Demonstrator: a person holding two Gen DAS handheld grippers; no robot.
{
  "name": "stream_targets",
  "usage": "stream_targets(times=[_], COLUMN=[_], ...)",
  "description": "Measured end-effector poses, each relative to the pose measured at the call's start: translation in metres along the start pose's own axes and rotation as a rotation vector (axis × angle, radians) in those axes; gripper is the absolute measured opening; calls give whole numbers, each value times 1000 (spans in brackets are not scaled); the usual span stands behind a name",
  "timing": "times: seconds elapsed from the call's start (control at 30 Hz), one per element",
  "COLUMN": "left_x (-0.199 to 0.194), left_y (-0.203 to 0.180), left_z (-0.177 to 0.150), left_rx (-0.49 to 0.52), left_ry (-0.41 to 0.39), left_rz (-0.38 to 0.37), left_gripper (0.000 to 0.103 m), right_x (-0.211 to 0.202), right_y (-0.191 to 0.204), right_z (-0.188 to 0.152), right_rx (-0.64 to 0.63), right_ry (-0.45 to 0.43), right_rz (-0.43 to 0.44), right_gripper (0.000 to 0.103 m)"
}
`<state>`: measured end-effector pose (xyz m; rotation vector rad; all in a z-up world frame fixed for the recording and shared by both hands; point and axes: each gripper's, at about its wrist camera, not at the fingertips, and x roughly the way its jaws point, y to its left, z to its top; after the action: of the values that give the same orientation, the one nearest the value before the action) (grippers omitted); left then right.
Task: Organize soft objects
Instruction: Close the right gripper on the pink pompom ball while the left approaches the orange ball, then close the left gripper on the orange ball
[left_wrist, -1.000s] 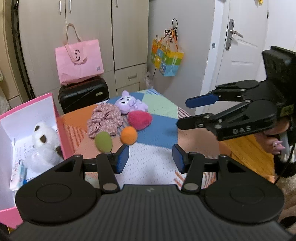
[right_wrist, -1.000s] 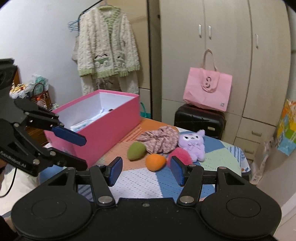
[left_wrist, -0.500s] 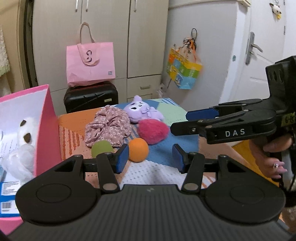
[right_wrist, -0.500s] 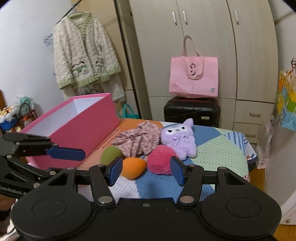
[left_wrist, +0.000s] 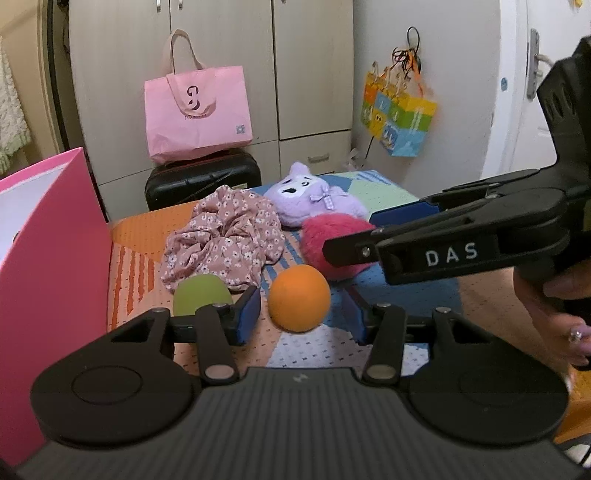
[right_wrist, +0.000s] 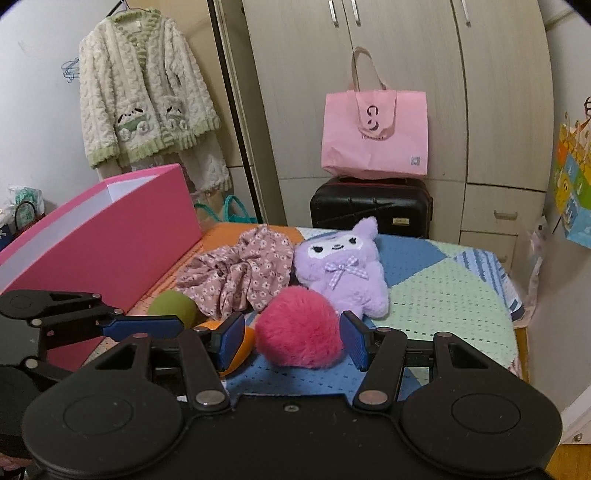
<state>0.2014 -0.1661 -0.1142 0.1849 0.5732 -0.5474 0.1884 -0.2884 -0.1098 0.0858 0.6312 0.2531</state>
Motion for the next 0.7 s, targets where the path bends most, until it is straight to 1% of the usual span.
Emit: stream_targets(times=[0.1,0.2,0.27,0.3,0.4,0.5,0.6,0.7], left_x=[5,7,9,10,14,15,15,14], left_y=[-4,-8,-7,-7,-10,-13,-15,-17], left_z=[0,-2,-2,-2,0,0,-1,-2], left_rx=[9,27,21,19,43,41,49,50], left_ry=[12,6,10,10,14,8,2,-5], left_rz=[0,51,46,52,92,103,116,125], left_gripper=[45,44,44,42,38,38,37,36], right_x=[7,14,19,21,19,11,0,-9], right_y=[-1,-2,-3,-3,1,1,-2,-7], right_z=[0,-1,-2,-3,-6,-9,-15,-21], right_rx=[-2,-11,-12,-11,-31,-15,-4,41], right_ry=[17,39,57,63,47,34,9,-2], right_rz=[-6,-25,-21,-13,-22,-11,-44,-66], right_gripper=[62,62,60,58,54,52,52,52])
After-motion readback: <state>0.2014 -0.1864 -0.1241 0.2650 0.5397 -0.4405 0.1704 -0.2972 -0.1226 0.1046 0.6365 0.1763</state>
